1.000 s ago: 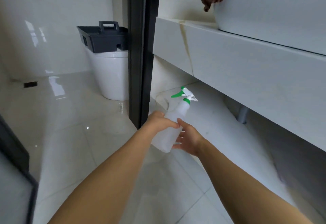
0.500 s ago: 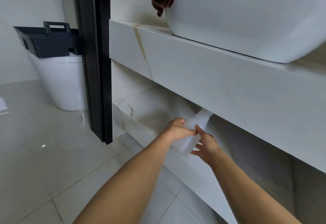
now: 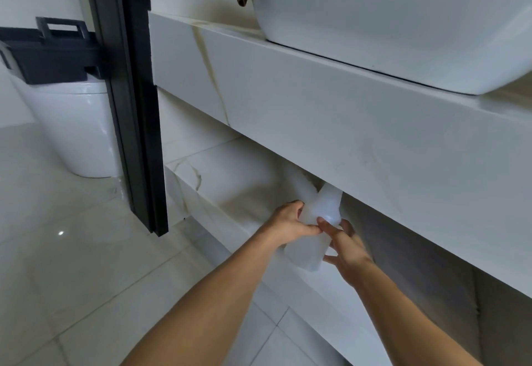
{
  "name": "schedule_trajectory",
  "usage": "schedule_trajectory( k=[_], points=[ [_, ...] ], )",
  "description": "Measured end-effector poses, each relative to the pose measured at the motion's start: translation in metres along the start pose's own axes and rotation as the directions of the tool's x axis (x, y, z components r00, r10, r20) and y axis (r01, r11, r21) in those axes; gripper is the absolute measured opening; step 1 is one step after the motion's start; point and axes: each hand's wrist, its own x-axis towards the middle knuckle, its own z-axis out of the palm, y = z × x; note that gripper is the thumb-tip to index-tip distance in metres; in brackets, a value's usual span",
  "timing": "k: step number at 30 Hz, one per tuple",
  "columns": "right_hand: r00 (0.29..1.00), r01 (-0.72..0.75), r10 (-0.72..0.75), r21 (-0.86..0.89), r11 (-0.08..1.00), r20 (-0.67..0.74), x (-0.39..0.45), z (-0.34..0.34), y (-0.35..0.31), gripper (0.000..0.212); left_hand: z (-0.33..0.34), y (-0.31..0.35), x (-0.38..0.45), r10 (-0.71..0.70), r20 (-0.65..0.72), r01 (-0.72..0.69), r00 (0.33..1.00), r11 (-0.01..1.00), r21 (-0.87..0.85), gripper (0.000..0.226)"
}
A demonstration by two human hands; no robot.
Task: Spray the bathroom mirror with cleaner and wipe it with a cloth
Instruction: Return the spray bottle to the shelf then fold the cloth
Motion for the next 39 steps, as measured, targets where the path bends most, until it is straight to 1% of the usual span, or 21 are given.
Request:
schedule_trajectory(
  k=[2, 4, 5, 7, 9, 12, 14, 19, 22, 26, 30, 34, 36, 38, 39],
  points=[
    [0.999, 0.017, -0.016, -0.004, 1.0, 0.039, -0.007, -0.006, 0.0, 0.047, 0.004, -0.004, -0.001, 0.028, -0.008, -0.028, 1.0, 1.0, 0.013, 0.051],
    [0.998, 0.03, -0.03, 0.011, 0.999, 0.059, -0.013, -0.013, 0.001, 0.042, 0.009, -0.002, -0.002, 0.062, -0.01, -0.061, 0.998, 0.997, 0.054, 0.059],
    [0.997, 0.043, -0.044, 0.024, 0.999, 0.056, -0.016, -0.015, 0.001, 0.042, 0.011, 0.001, -0.002, 0.076, -0.005, -0.076, 0.997, 0.994, 0.074, 0.062],
    [0.996, 0.082, -0.083, 0.046, 0.996, 0.023, -0.02, -0.017, 0.0, 0.046, 0.014, 0.008, -0.002, 0.1, 0.019, -0.101, 0.995, 0.99, 0.1, 0.059],
    [0.993, 0.118, -0.116, 0.063, 0.991, -0.034, -0.018, -0.017, -0.001, 0.051, 0.017, 0.012, 0.004, 0.115, 0.037, -0.118, 0.993, 0.989, 0.091, 0.057],
    [0.987, 0.156, -0.149, 0.128, 0.979, -0.066, -0.014, -0.016, -0.001, 0.054, 0.021, 0.009, 0.014, 0.12, 0.064, -0.123, 0.991, 0.991, 0.044, 0.065],
    [0.983, 0.177, -0.167, 0.163, 0.971, -0.075, -0.011, -0.016, -0.001, 0.057, 0.021, 0.01, 0.016, 0.109, 0.089, -0.112, 0.99, 0.993, 0.025, 0.071],
    [0.986, 0.157, -0.146, 0.172, 0.972, -0.076, -0.008, -0.016, -0.003, 0.054, 0.015, 0.017, 0.014, 0.095, 0.173, -0.093, 0.98, 0.995, -0.021, 0.072],
    [0.988, 0.148, -0.14, 0.168, 0.975, -0.058, -0.013, -0.013, -0.004, 0.054, 0.012, 0.009, 0.014, 0.046, 0.185, -0.045, 0.982, 0.999, -0.011, 0.075],
    [0.987, 0.16, -0.154, 0.125, 0.979, -0.05, -0.017, -0.009, -0.002, 0.055, 0.013, -0.006, 0.016, -0.005, 0.171, 0.015, 0.985, 0.998, -0.056, 0.084],
    [0.985, 0.17, -0.169, 0.032, 0.985, -0.04, -0.019, -0.007, 0.002, 0.064, 0.014, -0.001, 0.005, -0.005, 0.136, 0.019, 0.991, 0.995, -0.101, 0.072],
    [0.99, 0.143, -0.144, -0.042, 0.989, -0.017, -0.024, -0.008, 0.001, 0.071, 0.019, -0.007, 0.001, -0.016, 0.106, 0.04, 0.994, 0.973, -0.227, 0.064],
    [0.989, 0.137, -0.141, -0.07, 0.988, -0.052, -0.029, -0.007, -0.001, 0.07, 0.018, -0.006, -0.004, -0.024, 0.103, 0.05, 0.994, 0.965, -0.256, 0.059],
    [0.981, 0.14, -0.151, -0.095, 0.986, -0.124, -0.036, -0.006, -0.006, 0.066, 0.014, 0.0, -0.011, -0.027, 0.091, 0.051, 0.995, 0.96, -0.275, 0.051],
    [0.974, 0.148, -0.162, -0.099, 0.984, -0.156, -0.038, -0.005, -0.008, 0.064, 0.011, 0.004, -0.014, -0.038, 0.077, 0.059, 0.996, 0.954, -0.295, 0.051]
  ],
)
